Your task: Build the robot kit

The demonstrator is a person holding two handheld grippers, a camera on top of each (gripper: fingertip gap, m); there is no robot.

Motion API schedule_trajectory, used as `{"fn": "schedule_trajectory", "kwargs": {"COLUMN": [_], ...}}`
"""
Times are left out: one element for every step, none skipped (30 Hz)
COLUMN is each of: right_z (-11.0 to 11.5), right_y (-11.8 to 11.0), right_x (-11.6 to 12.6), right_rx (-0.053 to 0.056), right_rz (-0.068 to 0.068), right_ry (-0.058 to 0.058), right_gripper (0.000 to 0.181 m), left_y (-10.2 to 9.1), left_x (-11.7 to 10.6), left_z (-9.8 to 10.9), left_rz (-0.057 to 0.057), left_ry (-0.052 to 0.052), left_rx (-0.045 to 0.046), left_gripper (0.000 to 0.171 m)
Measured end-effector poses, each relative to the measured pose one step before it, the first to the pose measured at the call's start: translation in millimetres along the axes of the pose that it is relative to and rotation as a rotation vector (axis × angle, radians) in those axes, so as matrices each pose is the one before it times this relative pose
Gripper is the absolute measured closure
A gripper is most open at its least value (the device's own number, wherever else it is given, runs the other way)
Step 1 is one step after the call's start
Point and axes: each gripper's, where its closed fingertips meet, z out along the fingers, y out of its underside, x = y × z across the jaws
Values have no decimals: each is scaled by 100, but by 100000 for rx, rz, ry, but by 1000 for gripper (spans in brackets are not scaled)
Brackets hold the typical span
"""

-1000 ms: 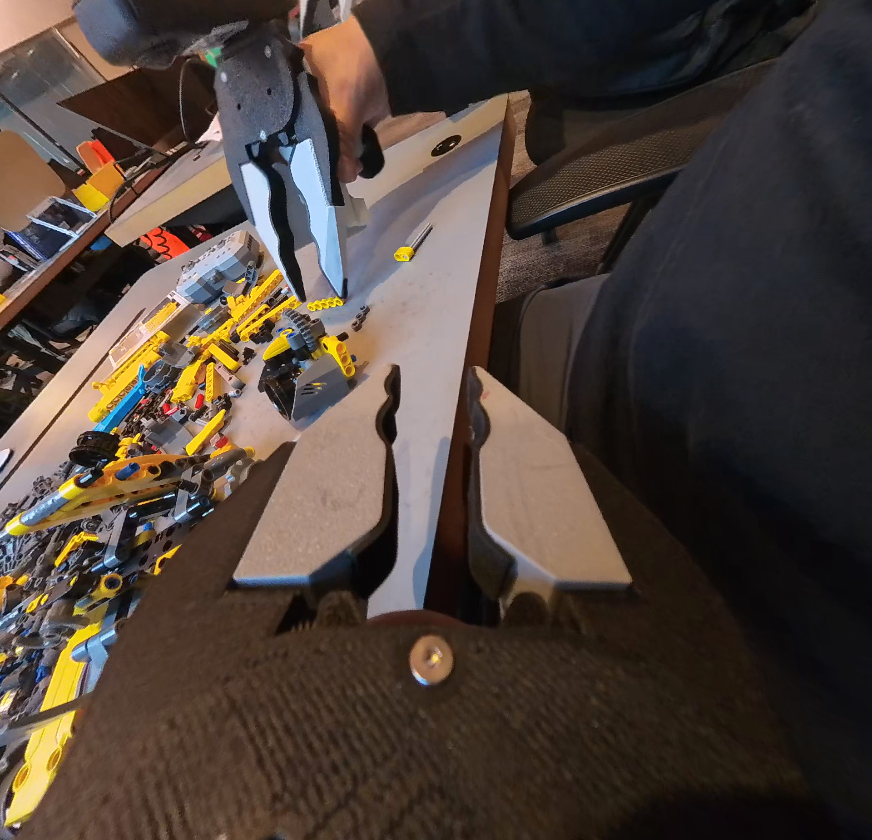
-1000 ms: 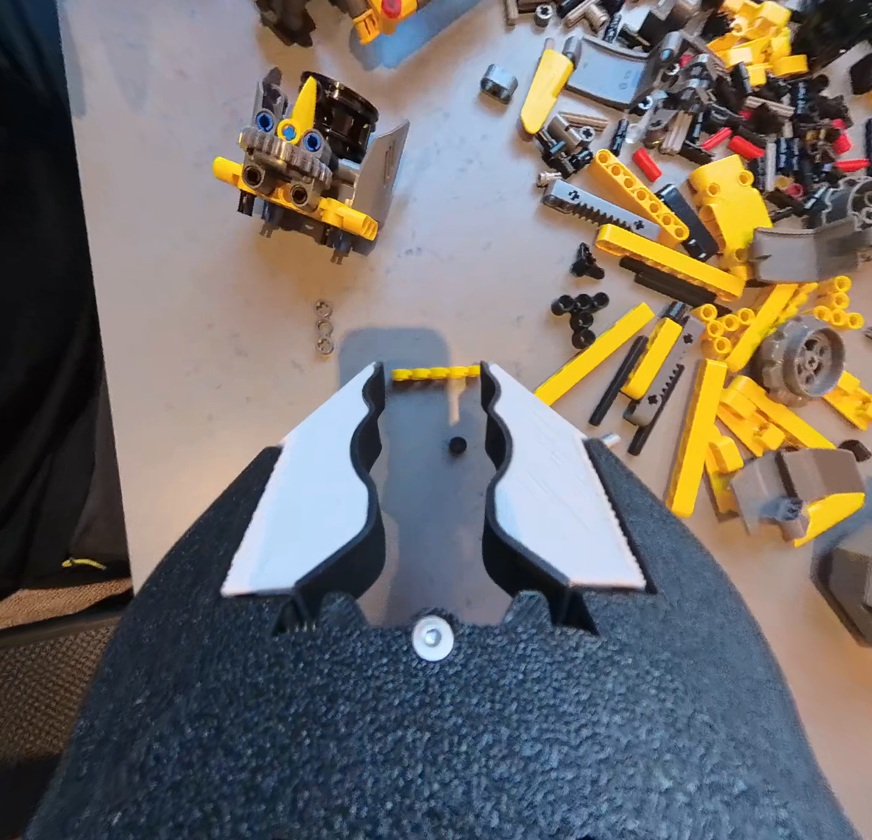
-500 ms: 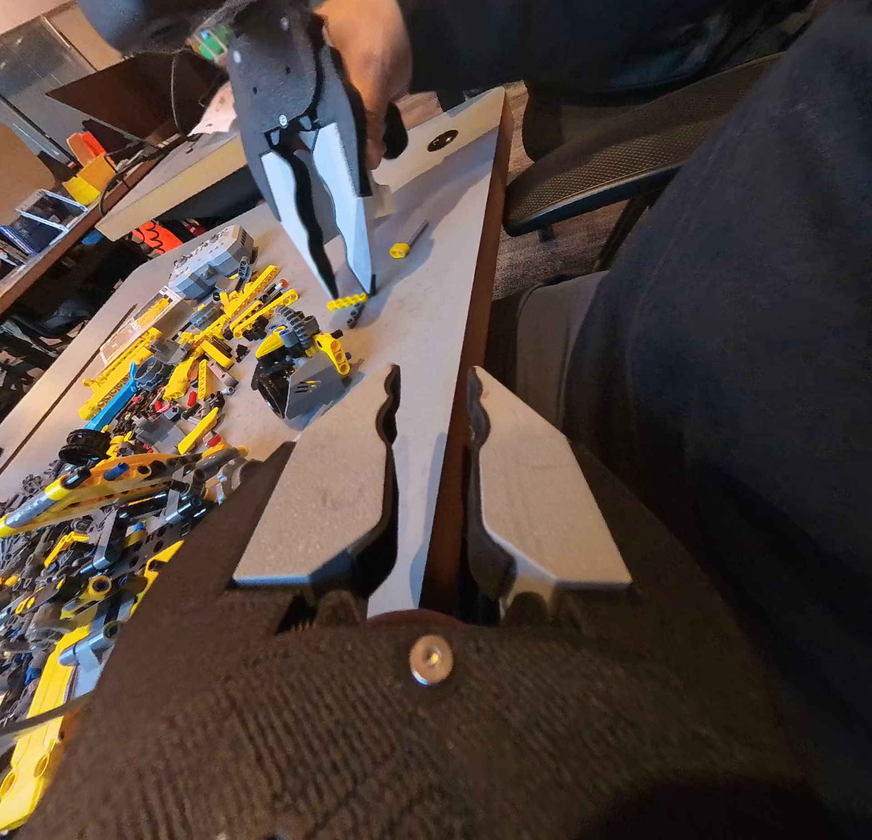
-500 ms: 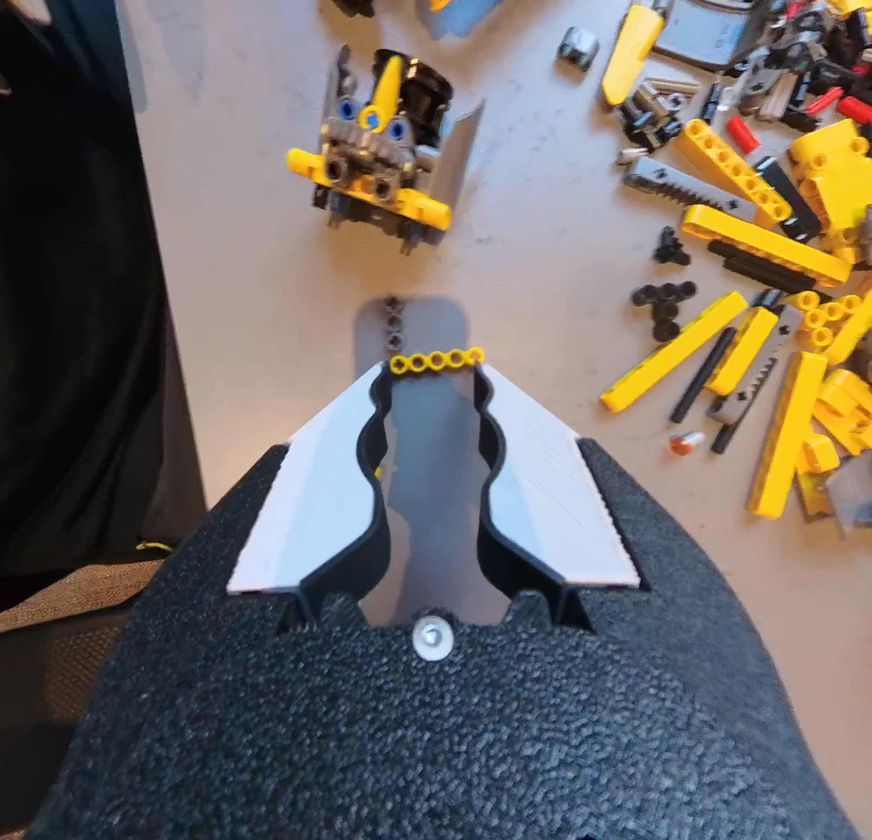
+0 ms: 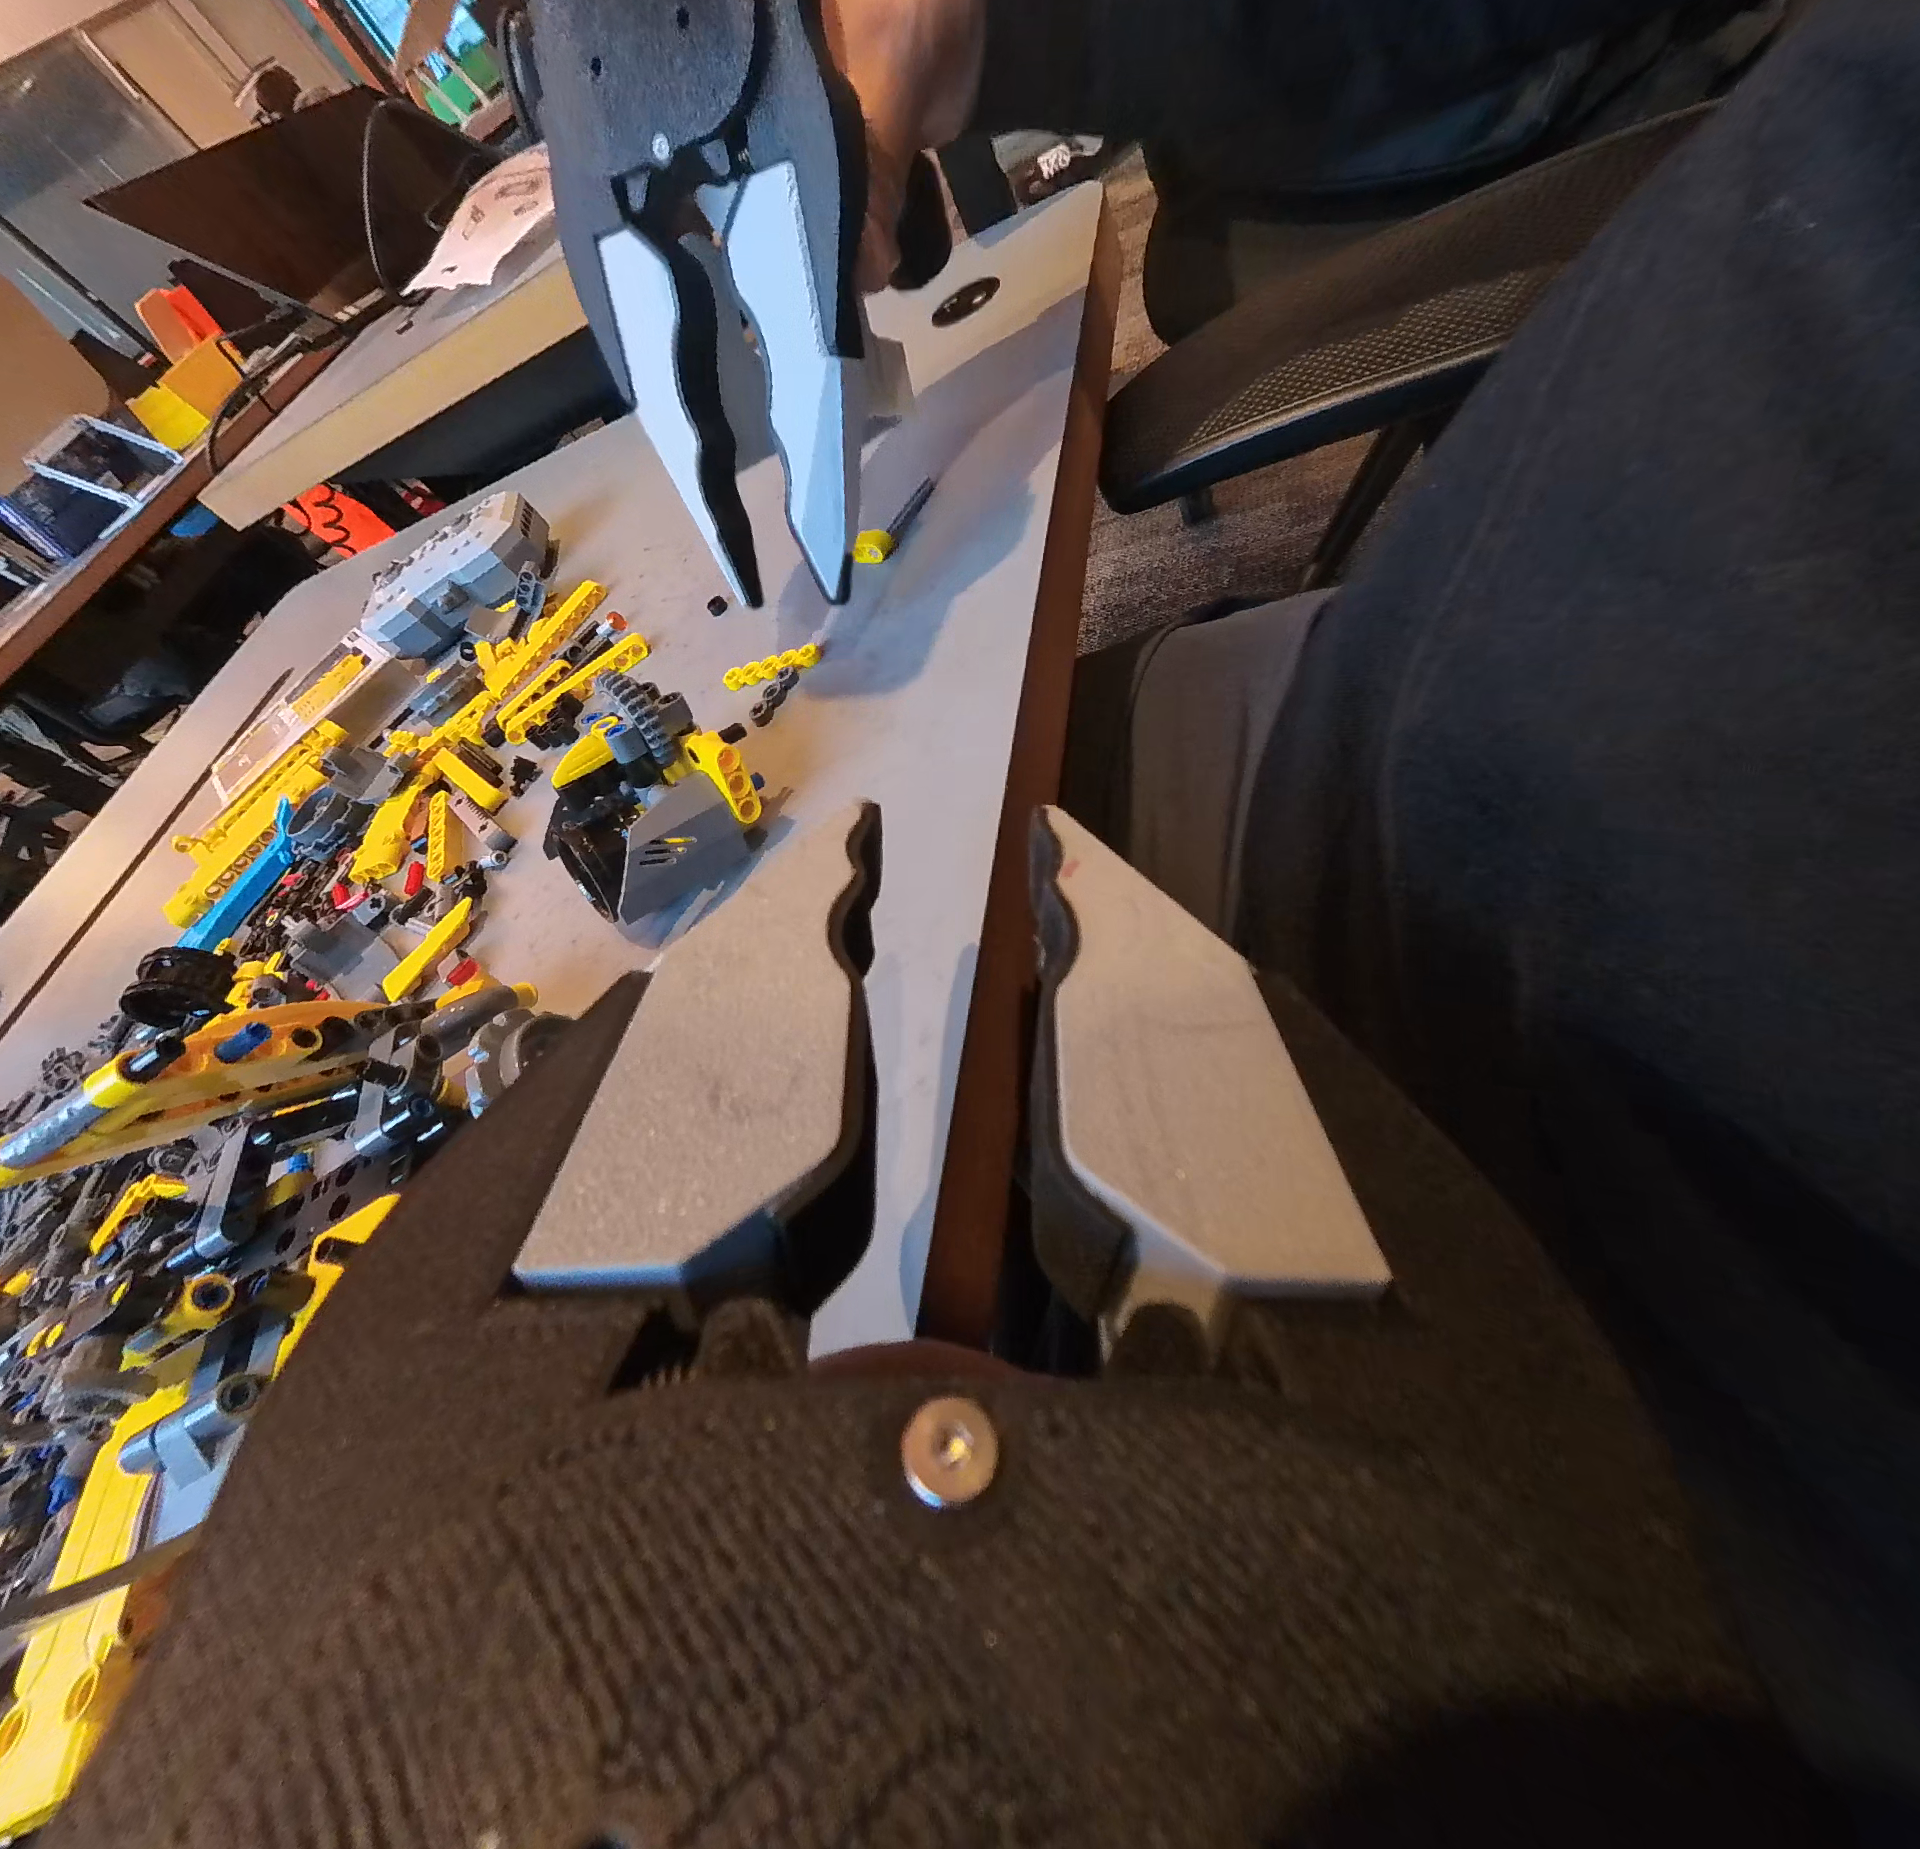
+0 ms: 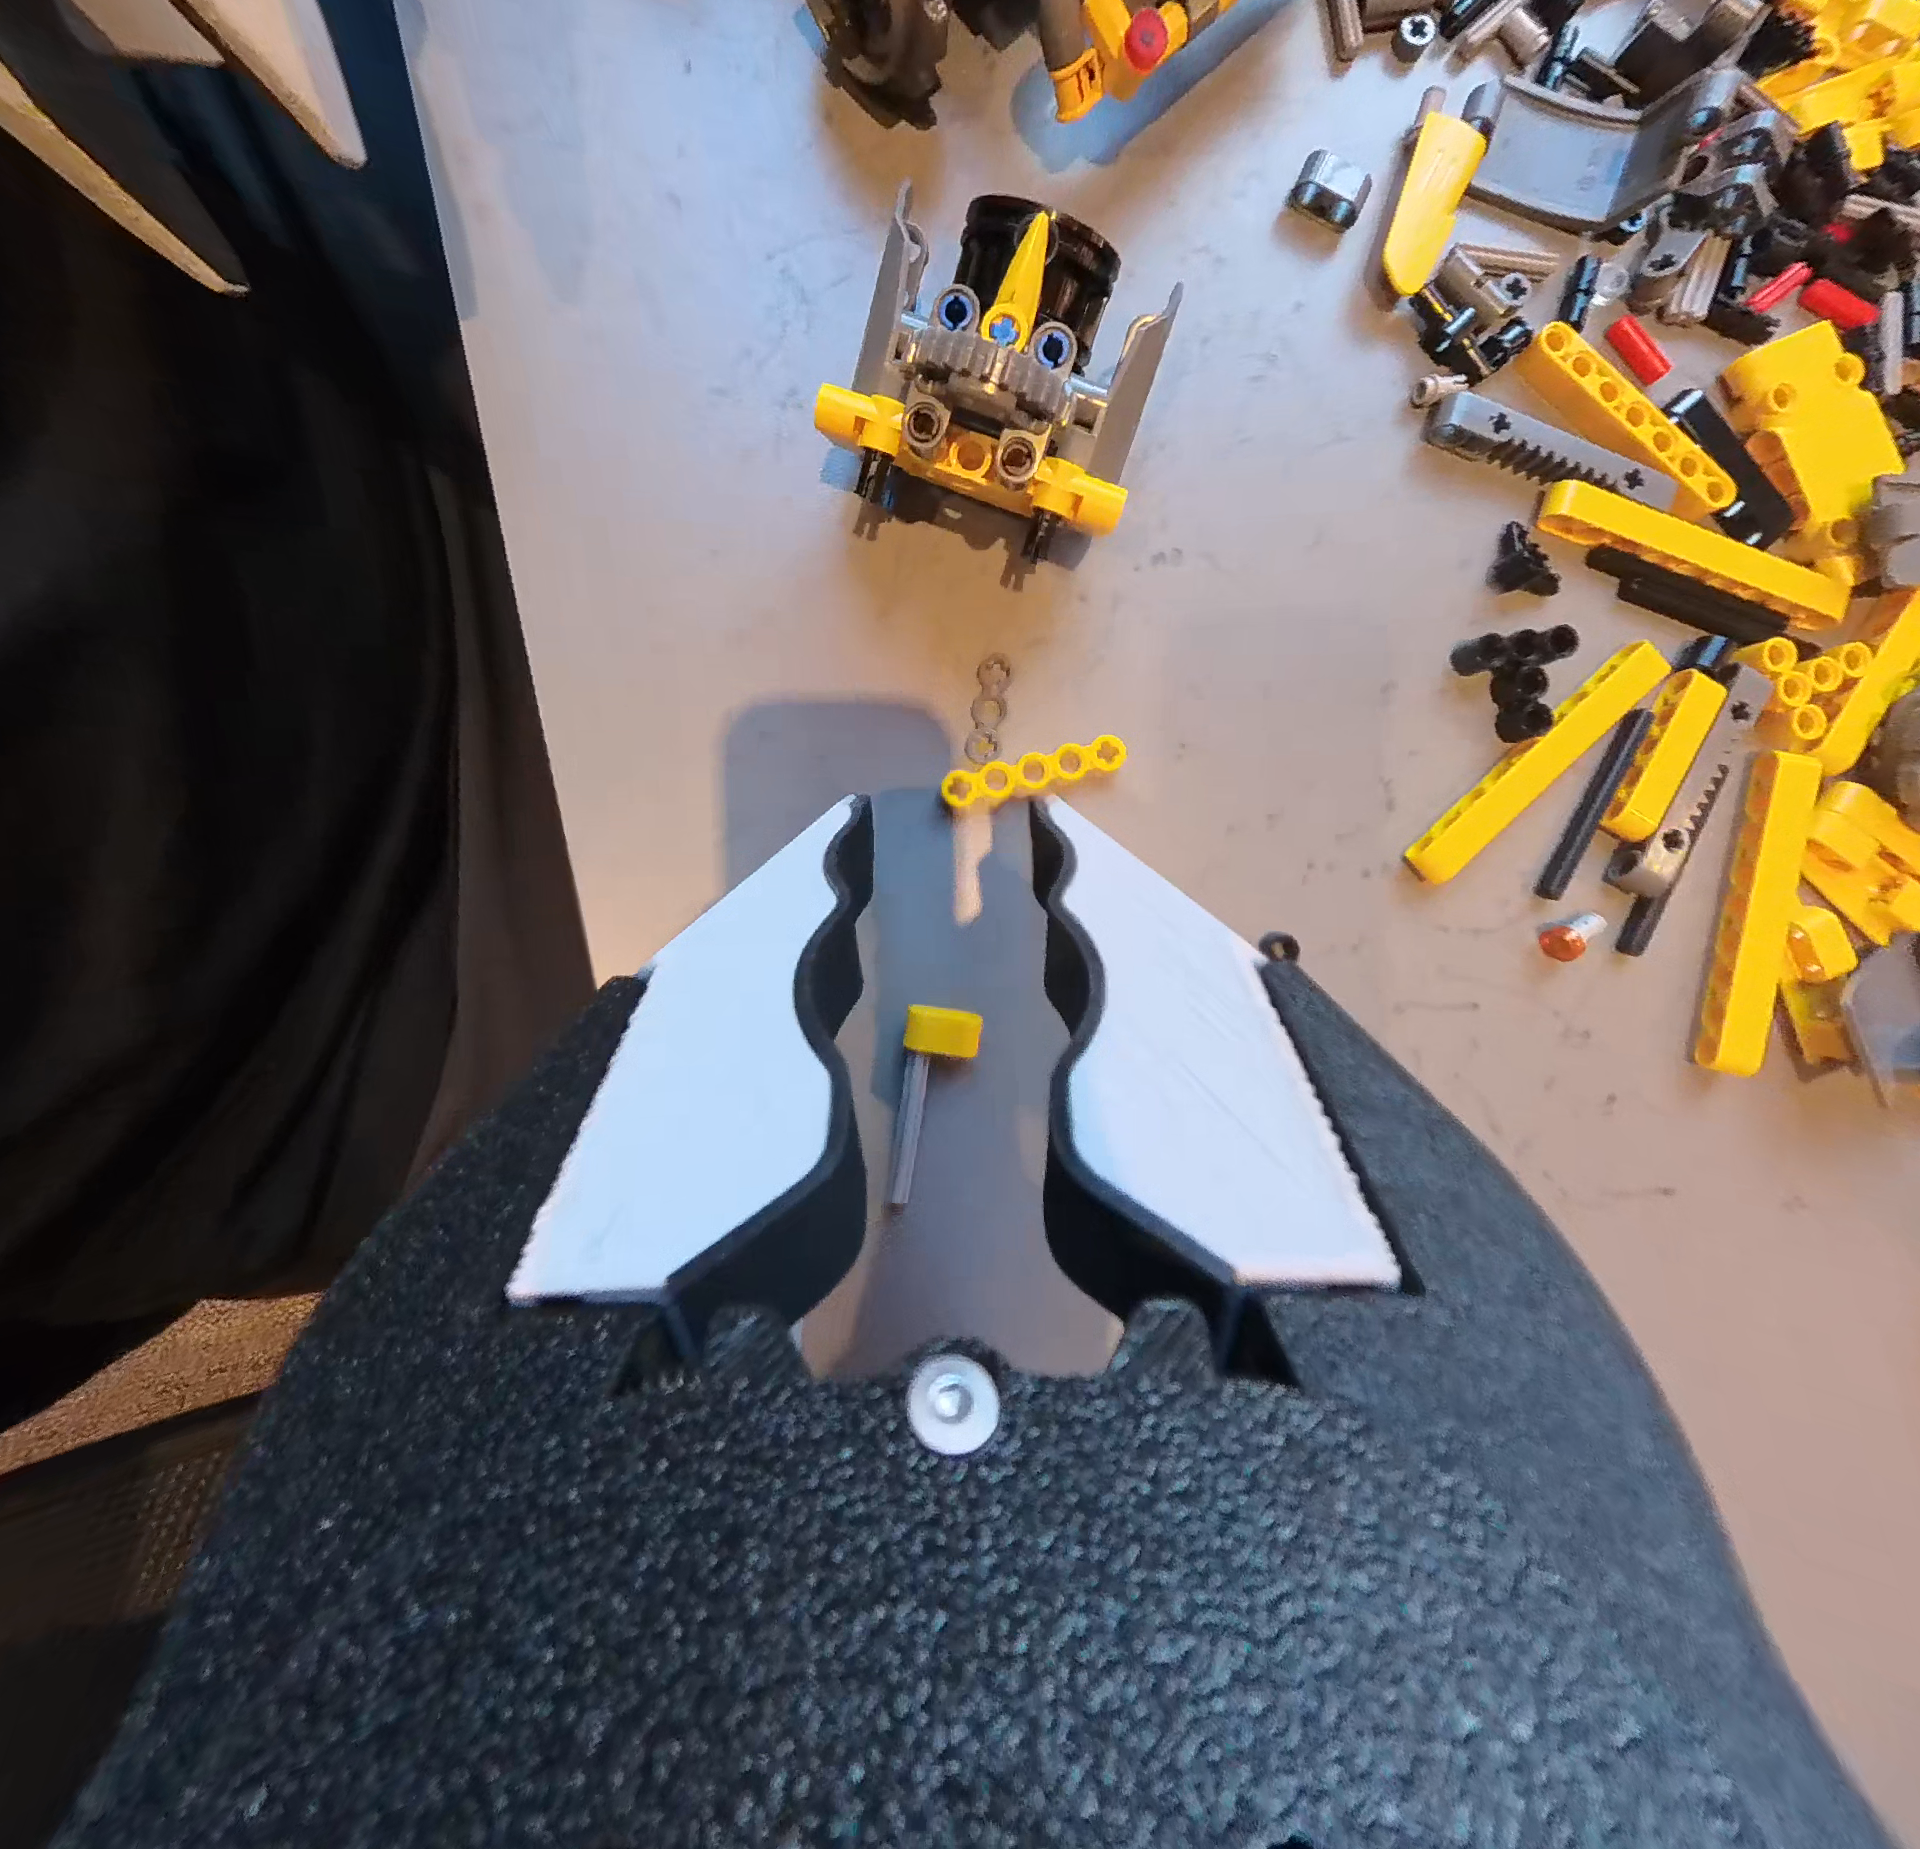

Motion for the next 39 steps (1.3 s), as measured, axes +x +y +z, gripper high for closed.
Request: {"fn": "schedule_trajectory", "kwargs": {"right_z": [-147, -125, -101, -75, -58, -22, 15, 62, 99, 150, 189, 225, 226, 229, 226, 204, 183, 166, 141, 113, 97, 108, 102, 84, 52, -7, -41, -71, -88, -111, -126, -152, -190, -192, -196, -173, -139, -125, -126], "right_y": [126, 146, 150, 152, 110, 53, 10, 0, 10, -6, -43, -51, -44, -87, -123, -147, -130, -118, -94, -76, -64, 6, 87, 106, 30, 11, 78, 119, 96, 52, -39, -135, -250, -392, -556, -659, -716, -747, -757], "right_x": [128, 120, 133, 198, 194, 147, 118, 136, 129, 71, 7, -22, -15, 0, 7, 26, 109, 171, 171, 133, 76, 13, -156, -324, -332, -196, -145, -243, -301, -288, -298, -341, -357, -343, -370, -422, -439, -427, -512], "right_rx": [178, 215, 225, 184, 193, 309, 386, 229, 13, -94, -160, -388, -693, -734, -682, -607, -504, -427, -476, -489, -413, -563, -877, -734, -62, 144, -170, -442, -347, 10, 598, 1179, 1697, 2341, 2983, 3293, 3322, 3402, 3543], "right_rz": [419, 519, 656, 728, 736, 654, 388, 72, -89, -196, -423, -719, -1061, -1403, -1554, -1439, -1065, -504, -57, 70, 11, -64, -148, -336, -368, -140, 246, 259, -145, -496, -481, -224, -138, -403, -795, -1117, -1643, -2360, -2594], "right_ry": [452, 252, 162, 387, 326, 53, -17, 125, 118, -174, -515, -647, -590, -487, -598, -742, -726, -720, -904, -1041, -1086, -1161, -1722, -2246, -1887, -702, -44, -228, 55, 659, 757, 577, 600, 909, 1034, 975, 1352, 1828, 1484], "right_gripper": [150, 150, 149, 149, 148, 147, 147, 146, 145, 144, 142, 142, 142, 141, 141, 141, 140, 139, 138, 136, 135, 135, 135, 137, 142, 141, 141, 141, 141, 141, 141, 142, 142, 142, 142, 142, 142, 142, 142], "left_y": [4, 7, 7, 3, 2, -10, -4, -1, 7, 4, 7, 1, -7, 7, 19, 1, -6, -13, -6, -11, -8, -11, -2, 4, -3, -8, -5, -7, 4, -7, 13, 21, 30, 42, -14, -83, -164, -313, -352], "left_x": [7, 13, 9, 7, 6, 4, 0, -4, 10, -3, 4, 6, 3, -8, -2, 3, 4, 0, 1, -2, 9, 6, 13, 5, 3, 3, 10, -2, 5, -4, -16, -77, -213, -282, -339, -322, -197, 56, 203], "left_z": [-2, 7, 7, -9, -1, 5, 7, 23, 30, 26, 10, 7, 4, 14, 16, -1, -15, -12, -18, -16, -17, -16, -10, -16, -12, -17, -11, -11, -5, 3, 8, 19, 75, 131, 167, 226, 250, 257, 202], "left_rz": [-3, 7, 6, 43, 52, -71, -186, -240, -190, -57, 9, -20, -56, -49, -46, -5, 7, 6, -24, -34, -1, -5, -9, -34, -73, -55, -38, -46, -49, -56, -93, -393, -1237, -2358, -3865, -5770, -7222, -7779, -7282], "left_ry": [46, 22, 74, 21, -9, -5, 74, 76, 124, 7, -83, 4, -3, -30, -15, 19, -20, 29, 60, 40, 55, 106, 82, 55, 103, 65, 92, 75, 54, 25, -65, -394, -1068, -1203, -1131, -696, 414, 2242, 3228], "left_rx": [-31, -30, -85, -27, 44, 70, 15, -39, -81, -102, -70, 50, 52, -87, -113, -10, 77, 72, 61, 95, 130, 97, 49, 48, 43, 75, 108, 66, 12, -11, -90, -255, -638, -1053, -990, -739, -384, 301, 353], "left_gripper": [146, 146, 146, 146, 146, 146, 146, 146, 146, 146, 146, 146, 146, 146, 146, 146, 146, 146, 146, 146, 146, 146, 146, 146, 146, 146, 146, 146, 146, 146, 146, 146, 146, 147, 146, 146, 149, 154, 154]}}
